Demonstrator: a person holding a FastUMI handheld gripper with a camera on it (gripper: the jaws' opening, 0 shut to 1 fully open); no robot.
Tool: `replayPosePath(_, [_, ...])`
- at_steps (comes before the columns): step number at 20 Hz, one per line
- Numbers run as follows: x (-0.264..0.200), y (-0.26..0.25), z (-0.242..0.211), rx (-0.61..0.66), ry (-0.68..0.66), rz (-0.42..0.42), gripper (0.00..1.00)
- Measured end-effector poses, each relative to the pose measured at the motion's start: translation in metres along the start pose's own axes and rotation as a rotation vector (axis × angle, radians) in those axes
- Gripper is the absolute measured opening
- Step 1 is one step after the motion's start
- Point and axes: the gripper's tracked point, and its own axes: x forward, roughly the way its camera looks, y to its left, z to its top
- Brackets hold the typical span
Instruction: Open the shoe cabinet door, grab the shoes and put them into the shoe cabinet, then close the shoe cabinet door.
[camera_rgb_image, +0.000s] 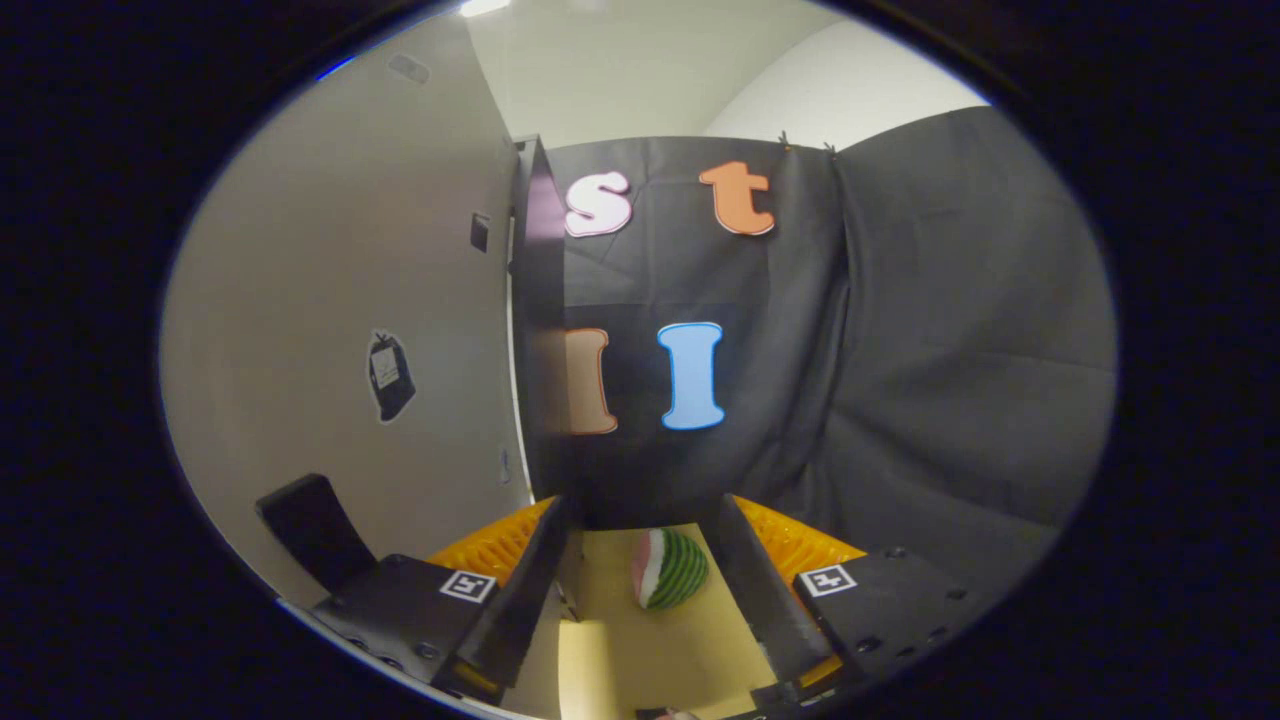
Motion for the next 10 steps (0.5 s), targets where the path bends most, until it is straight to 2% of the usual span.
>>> replayPosePath(4, [-0.004, 0.031, 0.003, -0.016, -0.013, 0.025, 0.93])
replayPosePath(10, [-0.010, 0.095, -0.003, -0.002, -0.015, 0.019, 0.92])
